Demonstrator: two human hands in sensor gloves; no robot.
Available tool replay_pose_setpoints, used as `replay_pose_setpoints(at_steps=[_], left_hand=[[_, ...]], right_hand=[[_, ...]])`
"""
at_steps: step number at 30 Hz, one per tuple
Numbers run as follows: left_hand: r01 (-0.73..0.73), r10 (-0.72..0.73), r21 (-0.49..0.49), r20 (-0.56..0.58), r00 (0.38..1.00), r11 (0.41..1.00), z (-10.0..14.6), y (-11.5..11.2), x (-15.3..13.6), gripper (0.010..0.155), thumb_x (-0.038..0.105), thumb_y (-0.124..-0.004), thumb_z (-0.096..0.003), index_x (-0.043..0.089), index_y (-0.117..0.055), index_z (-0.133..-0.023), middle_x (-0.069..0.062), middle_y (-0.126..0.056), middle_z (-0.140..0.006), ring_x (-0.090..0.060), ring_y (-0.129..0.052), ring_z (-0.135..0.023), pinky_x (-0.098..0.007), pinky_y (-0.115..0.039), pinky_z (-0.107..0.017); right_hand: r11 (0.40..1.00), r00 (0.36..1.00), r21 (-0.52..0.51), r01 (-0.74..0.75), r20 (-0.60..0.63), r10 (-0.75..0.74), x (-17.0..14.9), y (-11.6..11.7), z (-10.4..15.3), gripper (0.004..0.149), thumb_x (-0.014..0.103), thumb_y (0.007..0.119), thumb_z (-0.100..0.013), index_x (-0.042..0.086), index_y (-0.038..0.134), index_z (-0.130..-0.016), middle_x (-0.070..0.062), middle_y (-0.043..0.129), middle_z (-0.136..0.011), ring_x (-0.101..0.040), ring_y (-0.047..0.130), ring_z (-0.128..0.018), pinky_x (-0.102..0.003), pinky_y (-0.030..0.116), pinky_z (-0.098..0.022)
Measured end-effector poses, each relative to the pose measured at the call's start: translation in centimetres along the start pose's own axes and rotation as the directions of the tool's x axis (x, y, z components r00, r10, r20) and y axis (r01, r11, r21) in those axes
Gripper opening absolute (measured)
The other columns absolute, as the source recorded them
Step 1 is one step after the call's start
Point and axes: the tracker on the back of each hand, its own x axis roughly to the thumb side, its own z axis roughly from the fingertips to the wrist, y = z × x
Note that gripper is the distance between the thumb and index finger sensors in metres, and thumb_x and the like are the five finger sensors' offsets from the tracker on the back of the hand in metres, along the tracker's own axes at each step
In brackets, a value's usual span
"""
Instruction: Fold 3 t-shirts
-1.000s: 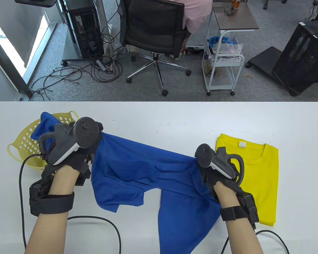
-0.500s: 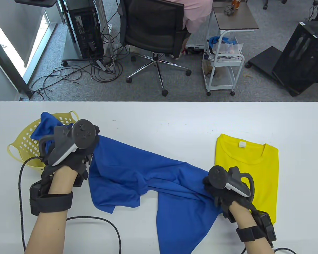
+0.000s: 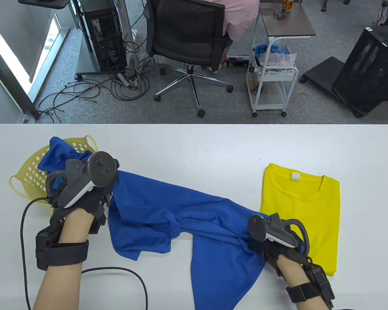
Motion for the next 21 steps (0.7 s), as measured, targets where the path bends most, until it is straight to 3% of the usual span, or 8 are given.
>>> replay_pose_setpoints(at_steps=[4, 13, 21], left_hand=[[0.003, -0.003, -0.006, -0.008, 1.000, 1.000, 0.1, -0.1, -0.4, 0.043, 0.043, -0.079, -0.0431, 0.032, -0.081, -0.085, 0.002, -0.091, -0.076, -0.019, -0.089, -0.062, -0.041, -0.081, -0.050], [0.014, -0.015, -0.014, -0.030, 0.999, 1.000, 0.3, -0.1, -0.8, 0.043, 0.042, -0.079, -0.0432, 0.032, -0.081, -0.085, 0.002, -0.091, -0.076, -0.019, -0.089, -0.062, -0.041, -0.081, -0.050], [0.021, -0.021, -0.012, -0.035, 0.999, 1.000, 0.7, 0.1, -0.8, 0.043, 0.042, -0.080, -0.0431, 0.032, -0.081, -0.084, 0.002, -0.090, -0.077, -0.020, -0.089, -0.062, -0.041, -0.081, -0.050]], right_hand=[[0.997, 0.997, -0.028, 0.066, -0.023, -0.067, -0.7, -0.3, -0.1, 0.043, 0.041, 0.084, -0.039, 0.028, 0.082, -0.080, -0.002, 0.079, -0.087, -0.031, 0.079, -0.079, -0.063, 0.057, -0.066], [0.957, 0.959, -0.106, 0.271, -0.058, -0.278, -3.8, -2.6, 1.2, 0.040, 0.042, 0.081, -0.039, 0.030, 0.085, -0.078, -0.003, 0.088, -0.084, -0.033, 0.087, -0.076, -0.064, 0.058, -0.065], [0.949, 0.950, -0.126, 0.291, -0.079, -0.302, -5.1, -3.3, 2.2, 0.038, 0.039, 0.080, -0.041, 0.028, 0.085, -0.077, -0.003, 0.089, -0.082, -0.033, 0.087, -0.075, -0.064, 0.058, -0.065]])
